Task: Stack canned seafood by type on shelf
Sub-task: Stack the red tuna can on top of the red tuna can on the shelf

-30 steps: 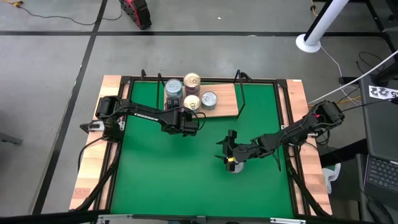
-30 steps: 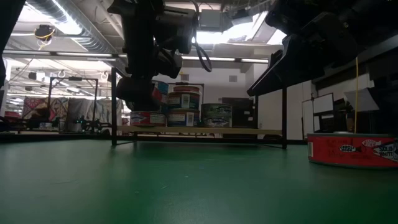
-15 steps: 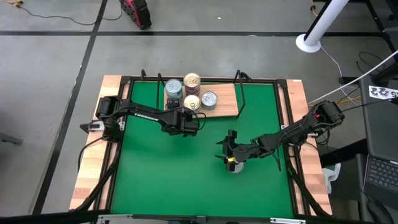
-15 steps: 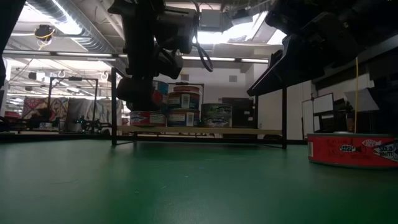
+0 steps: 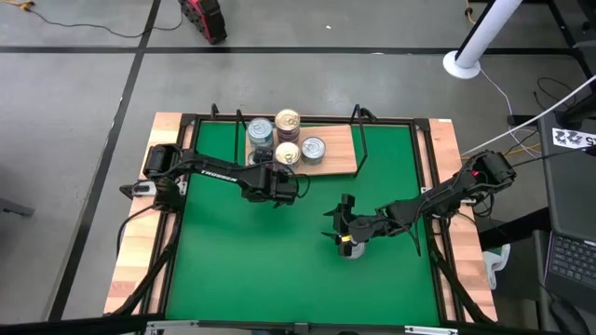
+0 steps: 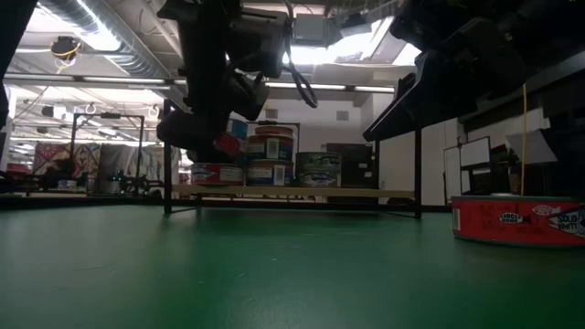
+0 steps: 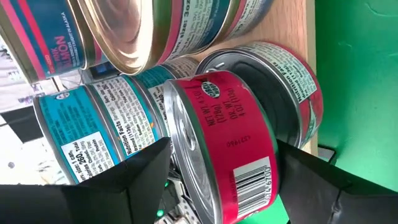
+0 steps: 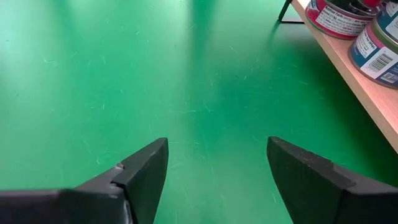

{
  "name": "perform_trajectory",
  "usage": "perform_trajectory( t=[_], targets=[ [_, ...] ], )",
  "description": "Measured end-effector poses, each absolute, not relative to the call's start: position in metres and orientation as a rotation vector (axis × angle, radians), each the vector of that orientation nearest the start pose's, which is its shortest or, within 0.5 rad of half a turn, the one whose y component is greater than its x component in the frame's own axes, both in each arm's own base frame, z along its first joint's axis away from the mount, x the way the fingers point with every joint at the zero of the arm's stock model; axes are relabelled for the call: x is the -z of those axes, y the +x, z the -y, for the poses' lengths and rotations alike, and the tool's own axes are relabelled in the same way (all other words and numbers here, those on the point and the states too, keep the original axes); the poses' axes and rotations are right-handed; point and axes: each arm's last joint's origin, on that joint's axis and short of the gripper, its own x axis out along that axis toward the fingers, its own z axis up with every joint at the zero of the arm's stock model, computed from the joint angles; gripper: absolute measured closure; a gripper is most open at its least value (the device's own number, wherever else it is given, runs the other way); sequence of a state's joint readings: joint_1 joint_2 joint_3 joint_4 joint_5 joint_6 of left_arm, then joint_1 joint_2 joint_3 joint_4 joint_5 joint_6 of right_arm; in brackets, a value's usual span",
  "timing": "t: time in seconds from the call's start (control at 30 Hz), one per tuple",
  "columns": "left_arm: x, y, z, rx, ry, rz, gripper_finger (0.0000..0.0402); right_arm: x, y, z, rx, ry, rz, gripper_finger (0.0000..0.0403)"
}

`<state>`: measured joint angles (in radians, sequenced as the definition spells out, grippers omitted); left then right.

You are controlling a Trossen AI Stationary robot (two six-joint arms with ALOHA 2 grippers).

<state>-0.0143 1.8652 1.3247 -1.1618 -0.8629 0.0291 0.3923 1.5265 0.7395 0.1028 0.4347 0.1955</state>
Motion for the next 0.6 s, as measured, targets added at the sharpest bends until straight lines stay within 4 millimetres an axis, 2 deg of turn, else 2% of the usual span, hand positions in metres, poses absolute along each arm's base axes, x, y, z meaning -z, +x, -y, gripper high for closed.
perform_trajectory(
  t=[0.33, 0.6],
  targets=[
    [-0.207, 0.335, -0.012, -0.531, 0.745, -1.570, 0.0137, -0.177, 0.279, -0.102, 0.101, -0.086, -0.618, 0.0129],
    [-0.206, 0.334, -0.021, -0.434, 0.703, -1.626, 0.0137, -0.177, 0.279, -0.102, 0.100, -0.086, -0.618, 0.0129]
  ],
)
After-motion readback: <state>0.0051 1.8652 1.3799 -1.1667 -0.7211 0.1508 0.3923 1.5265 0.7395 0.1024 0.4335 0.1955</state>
